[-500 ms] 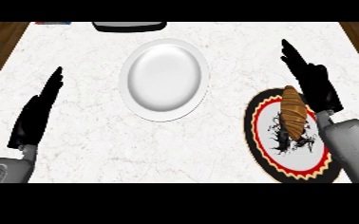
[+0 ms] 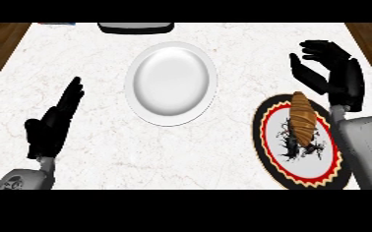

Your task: Pick the croissant from the plate and place it in the plate

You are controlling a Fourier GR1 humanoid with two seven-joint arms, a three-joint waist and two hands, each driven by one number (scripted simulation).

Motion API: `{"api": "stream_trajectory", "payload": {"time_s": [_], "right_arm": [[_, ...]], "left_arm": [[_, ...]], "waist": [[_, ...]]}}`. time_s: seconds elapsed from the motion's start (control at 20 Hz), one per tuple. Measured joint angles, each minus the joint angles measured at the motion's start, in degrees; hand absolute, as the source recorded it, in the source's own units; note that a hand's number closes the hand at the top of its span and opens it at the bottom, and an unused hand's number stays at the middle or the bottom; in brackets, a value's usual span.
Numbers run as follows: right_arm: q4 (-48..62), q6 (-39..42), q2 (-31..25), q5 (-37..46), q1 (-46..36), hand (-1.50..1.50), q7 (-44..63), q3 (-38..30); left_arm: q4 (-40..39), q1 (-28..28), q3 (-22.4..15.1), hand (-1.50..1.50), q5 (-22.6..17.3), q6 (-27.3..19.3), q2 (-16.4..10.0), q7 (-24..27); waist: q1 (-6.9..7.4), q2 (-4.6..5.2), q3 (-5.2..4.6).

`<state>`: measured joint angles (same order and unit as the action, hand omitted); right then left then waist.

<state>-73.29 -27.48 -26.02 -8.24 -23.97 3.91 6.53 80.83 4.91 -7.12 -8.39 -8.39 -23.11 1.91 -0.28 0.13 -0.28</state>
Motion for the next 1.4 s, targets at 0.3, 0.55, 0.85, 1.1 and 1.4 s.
{"api": "stream_trajectory", "payload": {"time_s": [0.3,0.55,0.85,1.1,1.4], "right_arm": [[-2.74,-16.29,12.14,5.43,7.20,-1.50,-13.41,0.05],[-9.48,-24.24,14.07,12.25,15.92,-1.50,-13.78,2.92],[-16.65,-26.22,8.89,22.29,23.18,-1.50,0.06,5.34],[-20.10,-19.37,1.63,28.79,26.91,-1.50,15.55,7.21],[-27.96,-7.74,-4.39,33.48,28.09,-1.50,34.09,9.27]], "left_arm": [[-1.97,-1.85,0.49,0.00,-1.75,2.09,2.39,4.20],[-3.26,-2.95,1.41,0.00,-1.65,3.59,3.00,6.24],[-2.95,-3.17,2.18,0.00,-1.30,4.50,3.27,5.93],[-3.08,-3.00,2.72,0.00,-1.20,4.76,3.21,6.11],[-3.96,-2.52,2.30,0.00,0.08,4.12,4.59,6.67]], "waist": [[-0.01,-0.11,0.22],[-0.15,-0.25,0.23],[-0.21,-0.32,0.16],[-0.34,-0.33,0.02],[-0.19,-0.27,0.08]]}}
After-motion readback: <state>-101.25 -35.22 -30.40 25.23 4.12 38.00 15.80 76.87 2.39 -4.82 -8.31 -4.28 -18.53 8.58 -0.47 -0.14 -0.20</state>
